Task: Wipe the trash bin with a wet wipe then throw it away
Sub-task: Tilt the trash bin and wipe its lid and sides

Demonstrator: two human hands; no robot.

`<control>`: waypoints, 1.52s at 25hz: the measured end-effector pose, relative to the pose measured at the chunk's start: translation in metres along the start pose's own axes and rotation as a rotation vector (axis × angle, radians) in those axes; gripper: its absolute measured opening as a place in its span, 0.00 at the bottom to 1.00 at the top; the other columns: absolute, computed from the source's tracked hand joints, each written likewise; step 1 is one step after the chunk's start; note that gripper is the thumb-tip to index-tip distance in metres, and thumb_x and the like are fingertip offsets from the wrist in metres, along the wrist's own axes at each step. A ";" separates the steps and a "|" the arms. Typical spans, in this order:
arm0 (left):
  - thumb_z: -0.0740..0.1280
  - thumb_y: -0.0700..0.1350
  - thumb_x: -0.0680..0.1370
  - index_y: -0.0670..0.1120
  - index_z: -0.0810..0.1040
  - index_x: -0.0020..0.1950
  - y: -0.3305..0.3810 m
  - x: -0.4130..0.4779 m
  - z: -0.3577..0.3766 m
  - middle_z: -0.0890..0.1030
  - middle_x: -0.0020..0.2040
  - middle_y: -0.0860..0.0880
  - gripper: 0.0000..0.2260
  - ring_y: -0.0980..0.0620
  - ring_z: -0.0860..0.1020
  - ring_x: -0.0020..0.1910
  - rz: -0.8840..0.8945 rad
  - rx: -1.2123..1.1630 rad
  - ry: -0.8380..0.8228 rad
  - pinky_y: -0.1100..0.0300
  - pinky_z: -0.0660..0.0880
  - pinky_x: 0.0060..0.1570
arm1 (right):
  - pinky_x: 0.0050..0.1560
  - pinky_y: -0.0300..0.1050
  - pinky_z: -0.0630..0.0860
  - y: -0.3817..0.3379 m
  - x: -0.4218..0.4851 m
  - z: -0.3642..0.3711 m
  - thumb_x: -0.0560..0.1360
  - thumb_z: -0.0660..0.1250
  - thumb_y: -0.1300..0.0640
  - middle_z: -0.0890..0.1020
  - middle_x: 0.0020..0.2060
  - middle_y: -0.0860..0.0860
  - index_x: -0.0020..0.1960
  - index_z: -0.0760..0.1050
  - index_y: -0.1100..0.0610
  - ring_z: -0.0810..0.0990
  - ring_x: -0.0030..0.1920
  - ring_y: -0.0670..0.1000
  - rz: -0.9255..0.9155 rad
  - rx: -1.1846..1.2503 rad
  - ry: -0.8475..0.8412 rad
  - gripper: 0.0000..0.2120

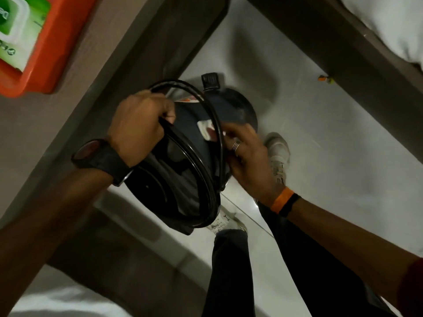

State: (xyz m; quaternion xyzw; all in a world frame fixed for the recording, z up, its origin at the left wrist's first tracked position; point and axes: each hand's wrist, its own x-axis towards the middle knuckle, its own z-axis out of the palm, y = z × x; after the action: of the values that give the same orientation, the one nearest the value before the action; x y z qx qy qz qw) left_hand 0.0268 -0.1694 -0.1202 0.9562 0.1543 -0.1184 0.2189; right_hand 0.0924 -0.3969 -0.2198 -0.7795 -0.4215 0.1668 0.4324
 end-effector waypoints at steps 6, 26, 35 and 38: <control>0.60 0.25 0.62 0.41 0.74 0.32 -0.013 -0.013 0.021 0.76 0.33 0.46 0.12 0.43 0.77 0.38 -0.201 -0.071 -0.024 0.56 0.67 0.39 | 0.68 0.42 0.74 0.043 -0.022 0.007 0.83 0.62 0.62 0.78 0.65 0.56 0.67 0.77 0.60 0.78 0.63 0.47 0.351 0.028 -0.113 0.14; 0.58 0.24 0.61 0.36 0.76 0.32 -0.034 -0.022 0.035 0.79 0.34 0.39 0.11 0.40 0.76 0.38 -0.338 -0.120 0.190 0.61 0.60 0.37 | 0.70 0.46 0.67 0.012 -0.038 0.033 0.80 0.60 0.60 0.68 0.77 0.53 0.78 0.62 0.55 0.71 0.69 0.55 0.134 -0.115 -0.227 0.27; 0.57 0.27 0.64 0.37 0.82 0.39 -0.038 0.006 0.035 0.84 0.42 0.35 0.15 0.38 0.81 0.45 -0.433 -0.138 0.259 0.54 0.74 0.49 | 0.78 0.48 0.64 0.032 -0.034 0.026 0.80 0.57 0.59 0.70 0.75 0.56 0.78 0.62 0.58 0.68 0.76 0.55 0.696 0.001 -0.187 0.26; 0.56 0.28 0.66 0.36 0.83 0.45 -0.051 0.021 0.030 0.84 0.49 0.34 0.17 0.37 0.80 0.52 -0.520 -0.151 0.247 0.52 0.75 0.59 | 0.81 0.44 0.56 -0.022 -0.073 0.025 0.79 0.56 0.57 0.59 0.81 0.50 0.81 0.55 0.53 0.58 0.81 0.49 0.344 0.156 -0.196 0.31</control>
State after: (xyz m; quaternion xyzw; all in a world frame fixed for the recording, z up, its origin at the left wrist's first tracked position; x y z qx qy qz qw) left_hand 0.0236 -0.1342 -0.1727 0.8728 0.4278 -0.0412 0.2312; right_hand 0.0227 -0.4360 -0.2237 -0.7843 -0.3079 0.3452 0.4134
